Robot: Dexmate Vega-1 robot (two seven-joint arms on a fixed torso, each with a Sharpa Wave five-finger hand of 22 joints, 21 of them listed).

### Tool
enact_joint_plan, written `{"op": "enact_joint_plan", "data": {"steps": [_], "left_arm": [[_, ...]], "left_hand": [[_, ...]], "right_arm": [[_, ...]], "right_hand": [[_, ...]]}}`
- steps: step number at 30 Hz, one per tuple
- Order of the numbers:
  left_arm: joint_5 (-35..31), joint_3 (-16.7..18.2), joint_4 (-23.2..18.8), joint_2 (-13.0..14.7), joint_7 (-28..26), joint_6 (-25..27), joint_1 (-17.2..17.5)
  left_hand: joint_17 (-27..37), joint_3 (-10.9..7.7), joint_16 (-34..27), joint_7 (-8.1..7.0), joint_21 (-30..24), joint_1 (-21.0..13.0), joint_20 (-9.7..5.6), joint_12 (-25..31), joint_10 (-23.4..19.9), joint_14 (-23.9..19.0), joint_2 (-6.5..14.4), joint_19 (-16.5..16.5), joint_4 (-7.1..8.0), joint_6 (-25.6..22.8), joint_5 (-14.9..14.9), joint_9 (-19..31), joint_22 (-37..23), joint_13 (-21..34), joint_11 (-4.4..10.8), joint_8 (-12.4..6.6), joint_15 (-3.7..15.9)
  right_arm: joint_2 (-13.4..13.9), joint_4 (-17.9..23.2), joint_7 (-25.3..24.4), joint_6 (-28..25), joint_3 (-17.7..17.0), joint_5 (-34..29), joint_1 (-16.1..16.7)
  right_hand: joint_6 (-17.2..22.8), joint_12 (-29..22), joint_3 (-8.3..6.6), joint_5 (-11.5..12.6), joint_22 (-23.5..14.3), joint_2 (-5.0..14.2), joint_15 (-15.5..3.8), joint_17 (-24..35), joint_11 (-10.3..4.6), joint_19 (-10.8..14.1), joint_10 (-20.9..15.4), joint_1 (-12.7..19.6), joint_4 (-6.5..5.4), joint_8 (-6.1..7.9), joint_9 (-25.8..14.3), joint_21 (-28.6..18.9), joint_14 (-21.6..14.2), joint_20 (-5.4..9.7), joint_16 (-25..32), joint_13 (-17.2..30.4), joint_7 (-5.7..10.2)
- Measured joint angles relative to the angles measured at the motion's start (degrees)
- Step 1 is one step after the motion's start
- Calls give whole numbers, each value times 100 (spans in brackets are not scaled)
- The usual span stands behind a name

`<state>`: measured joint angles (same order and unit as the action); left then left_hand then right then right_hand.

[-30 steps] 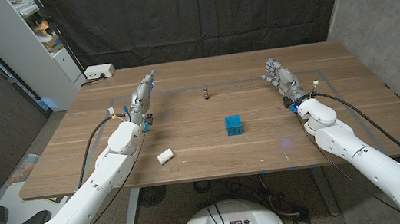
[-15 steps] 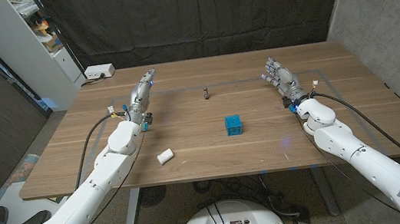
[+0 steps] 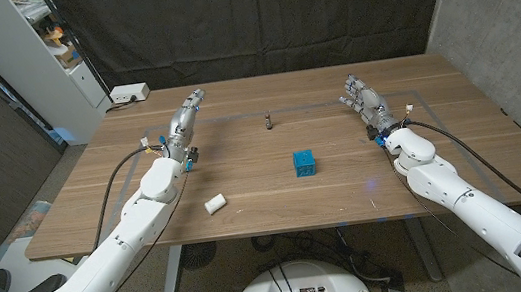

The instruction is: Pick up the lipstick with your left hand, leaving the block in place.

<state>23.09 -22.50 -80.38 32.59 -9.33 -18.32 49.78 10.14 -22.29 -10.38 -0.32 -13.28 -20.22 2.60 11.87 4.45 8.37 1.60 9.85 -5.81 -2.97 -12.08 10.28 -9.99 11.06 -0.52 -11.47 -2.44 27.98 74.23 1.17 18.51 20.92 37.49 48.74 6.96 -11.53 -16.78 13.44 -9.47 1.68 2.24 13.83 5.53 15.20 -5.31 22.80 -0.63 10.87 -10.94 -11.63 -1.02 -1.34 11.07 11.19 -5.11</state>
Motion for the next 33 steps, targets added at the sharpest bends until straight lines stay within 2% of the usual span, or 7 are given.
{"op": "enact_joint_plan", "data": {"steps": [9,15,24,33], "left_arm": [[-296,-40,-174,104,-205,153,17],[-419,-55,-261,154,-297,229,39],[-627,-72,-430,245,-439,367,93],[-859,-87,-605,324,-612,546,137]], "left_hand": [[0,-78,0,-31,46,-213,92,0,44,21,36,-12,-171,-31,0,-1,0,0,-44,0,-22],[0,-115,0,-31,59,-350,130,0,92,20,22,11,-244,-31,0,-1,0,0,-92,0,-21],[1,-194,0,-62,82,-554,154,0,92,51,30,-13,-323,-63,0,27,0,29,-92,-44,-51],[0,-243,0,-92,82,-774,256,0,122,51,43,-52,-418,-93,0,27,0,28,-123,-44,-52]], "right_arm": [[-20,-31,6,24,3,-1,-8],[-23,-33,6,31,3,-1,-6],[-17,-11,1,32,2,-1,16],[-3,24,-4,26,1,-1,24]], "right_hand": [[0,0,0,0,0,0,0,-27,0,0,0,0,0,0,0,0,0,0,0,0,0],[0,0,7,0,0,0,0,-27,0,0,0,0,41,0,0,0,0,0,0,0,0],[22,0,7,0,0,0,0,-26,0,0,0,0,41,0,0,0,0,0,0,1,22],[31,0,7,0,0,0,0,-53,0,0,0,0,41,0,-1,0,0,0,0,1,32]]}}
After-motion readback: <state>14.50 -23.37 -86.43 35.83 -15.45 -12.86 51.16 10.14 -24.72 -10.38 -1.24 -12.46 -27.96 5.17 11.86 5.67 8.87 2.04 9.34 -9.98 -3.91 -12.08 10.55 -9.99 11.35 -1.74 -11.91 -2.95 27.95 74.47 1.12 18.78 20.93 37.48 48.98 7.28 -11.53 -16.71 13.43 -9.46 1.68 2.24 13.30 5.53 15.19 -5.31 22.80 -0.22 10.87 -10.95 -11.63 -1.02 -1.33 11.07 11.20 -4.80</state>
